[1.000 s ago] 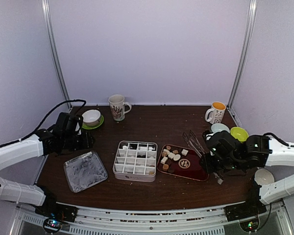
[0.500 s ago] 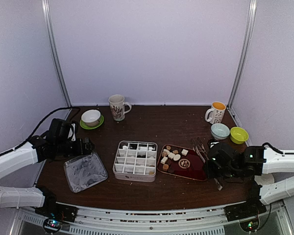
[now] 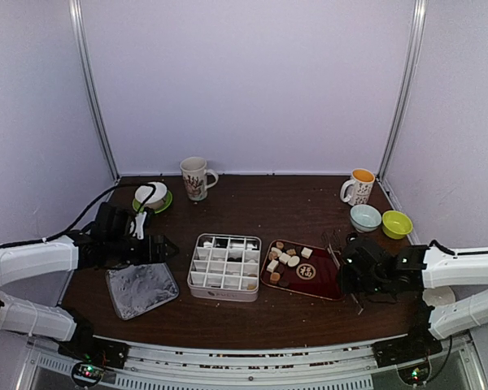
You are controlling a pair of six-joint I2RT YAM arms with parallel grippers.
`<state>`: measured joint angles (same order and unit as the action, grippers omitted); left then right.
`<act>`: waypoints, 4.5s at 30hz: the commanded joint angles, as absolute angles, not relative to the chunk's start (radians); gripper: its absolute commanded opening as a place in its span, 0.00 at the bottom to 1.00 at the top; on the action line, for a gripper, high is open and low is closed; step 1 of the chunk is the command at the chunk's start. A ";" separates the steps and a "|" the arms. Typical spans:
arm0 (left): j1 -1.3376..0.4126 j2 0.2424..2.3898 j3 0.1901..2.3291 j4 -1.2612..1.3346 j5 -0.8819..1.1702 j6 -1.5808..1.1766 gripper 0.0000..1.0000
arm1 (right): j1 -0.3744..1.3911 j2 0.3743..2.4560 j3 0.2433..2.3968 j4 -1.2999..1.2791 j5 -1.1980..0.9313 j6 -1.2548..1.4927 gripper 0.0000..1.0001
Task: Pack the chocolate
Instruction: Place the clamp on the plate, then move the packing box to the center of the board, then pick up the box lid from the corner of the board.
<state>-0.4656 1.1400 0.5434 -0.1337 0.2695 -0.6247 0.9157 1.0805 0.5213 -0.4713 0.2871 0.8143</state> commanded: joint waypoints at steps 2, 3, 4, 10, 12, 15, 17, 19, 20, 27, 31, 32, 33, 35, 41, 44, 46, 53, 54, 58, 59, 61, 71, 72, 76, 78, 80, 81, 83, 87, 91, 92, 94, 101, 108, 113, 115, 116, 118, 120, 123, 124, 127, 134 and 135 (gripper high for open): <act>-0.519 1.200 0.554 -0.017 0.332 -0.655 0.85 | 0.882 1.148 0.502 -0.325 0.250 0.801 0.37; -0.528 1.209 0.558 -0.016 0.332 -0.655 0.84 | 0.879 1.172 0.502 -0.305 0.235 0.794 0.37; -0.538 1.217 0.562 -0.014 0.330 -0.655 0.84 | 0.877 1.197 0.505 -0.289 0.217 0.786 0.37; -0.550 1.282 0.572 0.000 0.358 -0.643 0.79 | 0.877 1.323 0.532 -0.266 0.210 0.777 0.37; -0.557 1.289 0.574 -0.002 0.349 -0.640 0.78 | 0.876 1.343 0.536 -0.259 0.210 0.774 0.38; -0.561 1.265 0.572 -0.038 0.298 -0.643 0.78 | 0.877 1.352 0.539 -0.253 0.212 0.773 0.44; -0.561 1.248 0.579 -0.084 0.260 -0.637 0.78 | 0.877 1.351 0.538 -0.248 0.213 0.773 0.48; -0.561 1.235 0.593 -0.136 0.226 -0.630 0.78 | 0.876 1.347 0.536 -0.246 0.213 0.769 0.49; -0.560 1.227 0.598 -0.158 0.210 -0.627 0.78 | 0.877 1.346 0.537 -0.247 0.214 0.768 0.50; -0.561 1.186 0.620 -0.257 0.152 -0.624 0.78 | 0.877 1.344 0.548 -0.262 0.230 0.761 0.59; -0.561 1.192 0.625 -0.261 0.162 -0.627 0.78 | 0.876 1.331 0.563 -0.278 0.233 0.753 0.70; -0.561 1.194 0.625 -0.259 0.162 -0.629 0.78 | 0.877 1.327 0.566 -0.282 0.235 0.750 0.72; -0.560 1.198 0.625 -0.254 0.168 -0.630 0.78 | 0.876 1.321 0.569 -0.288 0.237 0.748 0.74; -0.560 1.215 0.625 -0.238 0.193 -0.637 0.78 | 0.877 1.312 0.575 -0.300 0.241 0.742 0.76; -0.579 1.281 0.611 -0.138 0.268 -0.674 0.77 | 0.877 1.274 0.587 -0.331 0.264 0.727 0.83; -0.596 1.291 0.611 -0.115 0.276 -0.674 0.78 | 0.876 1.261 0.590 -0.343 0.268 0.724 0.86; -0.606 1.293 0.611 -0.096 0.285 -0.673 0.79 | 0.876 1.254 0.590 -0.348 0.268 0.723 0.87; -0.628 1.357 0.613 -0.029 0.328 -0.699 0.78 | 0.877 1.224 0.591 -0.350 0.259 0.710 0.87; -0.633 1.371 0.613 -0.022 0.333 -0.703 0.78 | 0.876 1.217 0.591 -0.352 0.259 0.707 0.87; -0.658 1.420 0.624 0.012 0.351 -0.723 0.78 | 0.878 1.192 0.590 -0.356 0.261 0.698 0.86; -0.666 1.430 0.624 0.025 0.359 -0.728 0.78 | 0.877 1.187 0.589 -0.355 0.259 0.697 0.86; -0.675 1.444 0.629 0.047 0.370 -0.738 0.78 | 0.877 1.181 0.590 -0.352 0.256 0.696 0.85; -0.709 1.532 0.663 0.136 0.404 -0.764 0.78 | 0.876 1.193 0.614 -0.358 0.251 0.693 0.84; -0.715 1.539 0.667 0.142 0.407 -0.768 0.78 | 0.877 1.192 0.616 -0.359 0.249 0.692 0.84; -0.744 1.547 0.692 0.137 0.387 -0.777 0.78 | 0.876 1.189 0.617 -0.361 0.249 0.692 0.84; -0.758 1.553 0.705 0.141 0.379 -0.782 0.78 | 0.877 1.189 0.618 -0.361 0.251 0.693 0.84; -0.771 1.568 0.713 0.157 0.378 -0.794 0.78 | 0.877 1.189 0.620 -0.360 0.253 0.689 0.83; -0.777 1.579 0.719 0.166 0.380 -0.801 0.78 | 0.877 1.188 0.623 -0.360 0.253 0.689 0.84; -0.790 1.603 0.733 0.183 0.382 -0.813 0.78 | 0.876 1.187 0.630 -0.362 0.253 0.685 0.83; -0.817 1.643 0.770 0.193 0.375 -0.823 0.78 | 0.877 1.175 0.638 -0.368 0.258 0.673 0.83; -0.821 1.626 0.788 0.120 0.297 -0.831 0.78 | 0.876 1.155 0.641 -0.376 0.266 0.665 0.83; -0.820 1.609 0.792 0.075 0.262 -0.827 0.79 | 0.876 1.148 0.638 -0.378 0.269 0.663 0.83; -0.818 1.563 0.791 -0.001 0.191 -0.818 0.82 | 0.876 1.136 0.634 -0.380 0.272 0.663 0.83; -0.759 1.345 0.767 -0.316 -0.052 -0.813 0.98 | 0.876 1.108 0.614 -0.371 0.282 0.661 0.83; -0.609 1.148 0.699 -0.620 -0.199 -0.858 0.98 | 0.877 1.096 0.618 -0.369 0.284 0.646 0.83; -0.461 0.981 0.622 -0.758 -0.246 -0.895 0.98 | 0.877 1.091 0.617 -0.365 0.287 0.637 0.83; -0.392 0.933 0.587 -0.779 -0.212 -0.908 0.95 | 0.876 1.095 0.618 -0.359 0.284 0.630 0.83; -0.366 0.904 0.570 -0.790 -0.203 -0.914 0.92 | 0.876 1.098 0.621 -0.358 0.283 0.628 0.83; -0.332 0.869 0.546 -0.819 -0.206 -0.936 0.87 | 0.877 1.102 0.628 -0.360 0.283 0.625 0.83; -0.310 0.844 0.526 -0.847 -0.210 -0.964 0.82 | 0.877 1.103 0.627 -0.358 0.281 0.625 0.83; -0.293 0.827 0.506 -0.885 -0.222 -1.024 0.76 | 0.877 1.104 0.628 -0.356 0.280 0.623 0.83; -0.288 0.829 0.503 -0.906 -0.237 -1.054 0.75 | 0.876 1.104 0.627 -0.356 0.282 0.624 0.83; -0.279 0.838 0.495 -0.955 -0.283 -1.127 0.70 | 0.877 1.103 0.623 -0.350 0.282 0.624 0.83; -0.278 0.872 0.458 -0.887 -0.243 -1.126 0.55 | 0.877 1.102 0.620 -0.350 0.282 0.627 0.83; -0.279 0.871 0.455 -0.886 -0.253 -1.126 0.54 | 0.877 1.101 0.620 -0.350 0.279 0.626 0.82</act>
